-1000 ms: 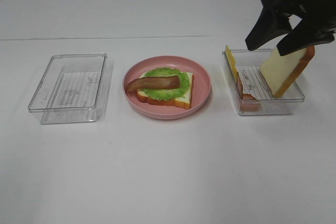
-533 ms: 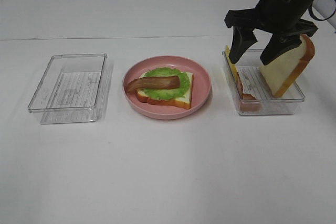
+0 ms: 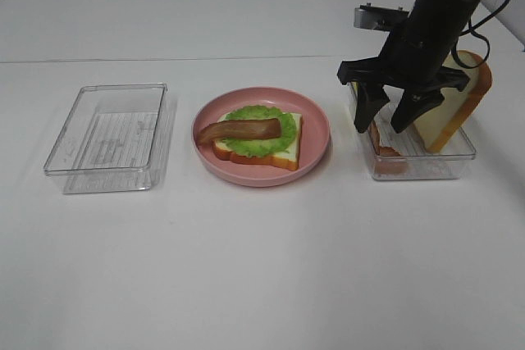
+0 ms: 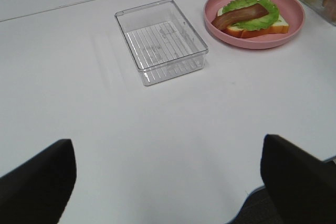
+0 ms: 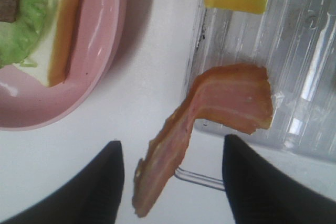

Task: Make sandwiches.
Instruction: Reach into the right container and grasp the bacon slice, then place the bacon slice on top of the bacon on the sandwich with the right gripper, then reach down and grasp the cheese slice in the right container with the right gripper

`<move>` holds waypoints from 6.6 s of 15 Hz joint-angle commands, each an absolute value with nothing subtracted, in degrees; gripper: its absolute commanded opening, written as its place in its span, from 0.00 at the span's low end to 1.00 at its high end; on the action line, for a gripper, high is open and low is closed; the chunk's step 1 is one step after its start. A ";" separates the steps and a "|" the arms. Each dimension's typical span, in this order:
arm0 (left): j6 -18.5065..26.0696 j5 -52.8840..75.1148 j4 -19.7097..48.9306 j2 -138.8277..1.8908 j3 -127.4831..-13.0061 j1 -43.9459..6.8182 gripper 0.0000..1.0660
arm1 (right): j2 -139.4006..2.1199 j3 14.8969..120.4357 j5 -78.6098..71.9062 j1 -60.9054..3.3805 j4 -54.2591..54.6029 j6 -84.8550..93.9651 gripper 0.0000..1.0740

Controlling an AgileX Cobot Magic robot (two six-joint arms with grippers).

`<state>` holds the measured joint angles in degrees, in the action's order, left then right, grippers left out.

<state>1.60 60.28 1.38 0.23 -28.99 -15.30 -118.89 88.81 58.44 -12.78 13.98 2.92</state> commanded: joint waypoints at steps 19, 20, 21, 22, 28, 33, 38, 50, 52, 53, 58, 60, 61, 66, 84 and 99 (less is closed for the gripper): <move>1.43 59.59 1.32 1.66 -28.71 -15.30 0.84 | -107.14 93.22 60.45 -12.78 45.21 15.24 0.00; 1.43 59.59 1.32 1.66 -28.71 -15.30 0.84 | -108.23 93.22 58.90 -12.78 49.96 18.56 0.00; 1.43 59.59 1.32 1.66 -28.71 -15.30 0.84 | -109.84 93.22 57.47 -13.41 54.37 21.31 0.00; 1.43 59.59 1.32 1.66 -28.71 -15.30 0.84 | -111.38 93.22 55.98 -13.92 58.16 23.61 0.00; 1.43 59.59 1.32 1.66 -28.71 -15.30 0.84 | -121.58 93.22 43.14 -22.46 72.31 32.37 0.00; 1.43 59.59 1.32 1.66 -28.71 -15.30 0.84 | -127.25 93.22 38.90 -23.20 69.44 31.05 0.00; 1.43 59.59 1.32 1.66 -28.71 -15.30 0.84 | -127.14 93.22 38.10 -23.15 44.29 11.00 0.00; 1.43 59.59 1.32 1.66 -28.71 -15.30 0.84 | -125.13 93.45 39.48 -23.15 22.63 -2.46 0.29; 1.43 59.59 1.32 1.66 -28.71 -15.30 0.84 | -124.50 93.45 40.34 -23.15 22.57 -2.35 0.55; 1.43 59.59 1.32 1.66 -28.71 -15.30 0.84 | -124.27 93.45 40.62 -23.15 22.29 -2.29 0.59; 1.43 59.59 1.32 1.66 -28.71 -15.30 0.84 | -117.69 94.65 45.84 -23.15 13.92 -2.01 0.66; 1.43 59.59 1.32 1.66 -28.71 -15.30 0.84 | -116.08 99.24 55.92 -23.15 6.13 -2.86 0.66; 1.43 59.59 1.32 1.66 -28.71 -15.30 0.84 | -116.08 100.96 58.96 -23.15 4.07 -3.61 0.66; 1.43 59.59 1.32 1.66 -28.71 -15.30 0.84 | -117.00 104.39 59.36 -21.20 -2.86 -7.96 0.66; 1.43 59.59 1.32 1.66 -28.71 -15.30 0.84 | -128.97 104.51 47.50 -15.81 1.03 -5.21 0.51; 1.43 59.59 1.32 1.66 -28.71 -15.30 0.84 | -128.92 104.51 47.10 -15.81 0.74 -5.21 0.00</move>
<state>1.60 60.22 1.38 0.23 -28.99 -15.30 -129.89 104.11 46.75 -16.04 1.20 -5.61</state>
